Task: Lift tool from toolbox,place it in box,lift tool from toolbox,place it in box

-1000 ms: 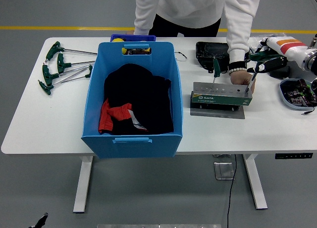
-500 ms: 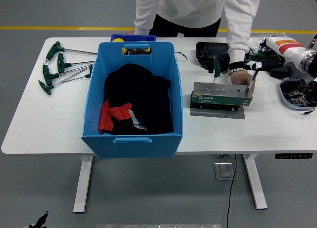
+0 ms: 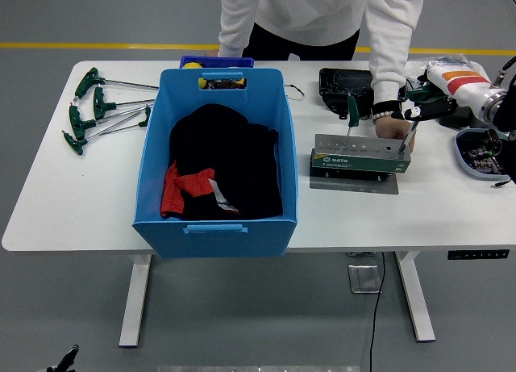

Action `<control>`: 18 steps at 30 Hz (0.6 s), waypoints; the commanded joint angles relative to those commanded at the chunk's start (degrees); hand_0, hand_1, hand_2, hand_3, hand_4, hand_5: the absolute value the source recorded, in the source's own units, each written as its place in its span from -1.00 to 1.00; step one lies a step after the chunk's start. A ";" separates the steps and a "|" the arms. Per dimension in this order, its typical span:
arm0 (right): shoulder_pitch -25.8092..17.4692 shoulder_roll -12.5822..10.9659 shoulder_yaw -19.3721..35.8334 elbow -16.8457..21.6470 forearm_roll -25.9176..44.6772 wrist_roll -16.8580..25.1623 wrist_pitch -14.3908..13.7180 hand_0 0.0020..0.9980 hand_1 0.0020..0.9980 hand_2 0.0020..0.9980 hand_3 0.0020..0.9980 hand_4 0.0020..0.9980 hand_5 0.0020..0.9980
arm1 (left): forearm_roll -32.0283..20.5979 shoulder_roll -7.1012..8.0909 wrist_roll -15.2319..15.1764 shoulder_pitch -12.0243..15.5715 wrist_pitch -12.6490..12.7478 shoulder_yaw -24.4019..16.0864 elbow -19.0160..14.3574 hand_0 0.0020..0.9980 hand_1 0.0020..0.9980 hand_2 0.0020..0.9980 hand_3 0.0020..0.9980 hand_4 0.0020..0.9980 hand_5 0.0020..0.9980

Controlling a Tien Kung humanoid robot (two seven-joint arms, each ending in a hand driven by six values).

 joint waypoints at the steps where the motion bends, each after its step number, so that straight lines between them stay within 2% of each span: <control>1: 0.02 0.10 0.07 -0.22 -0.12 -0.10 -0.15 -0.45 -0.59 -0.54 -0.51 1.00 0.57 | 0.22 0.03 0.07 -0.02 0.02 -0.11 -0.01 0.40 0.39 0.48 0.42 0.49 0.26; 10: 0.12 0.23 -0.41 -1.56 -1.48 -0.94 -0.85 -0.39 -0.56 -0.51 -0.46 1.00 0.60 | 0.58 0.15 -0.01 -0.25 0.02 -0.17 -0.05 0.40 0.39 0.48 0.42 0.49 0.26; 11: 0.25 0.13 -0.32 -1.80 -1.86 -1.02 -0.92 -0.33 -0.50 -0.47 -0.41 1.00 0.60 | 0.46 0.15 -0.08 -0.36 0.01 -0.10 -0.06 0.40 0.39 0.48 0.42 0.49 0.26; 18: 0.72 -0.21 -0.32 -1.84 -1.76 -1.10 -0.88 -0.33 -0.49 -0.44 -0.39 1.00 0.61 | 0.03 0.16 -0.25 -0.65 -0.08 0.18 -0.04 0.40 0.39 0.48 0.42 0.49 0.26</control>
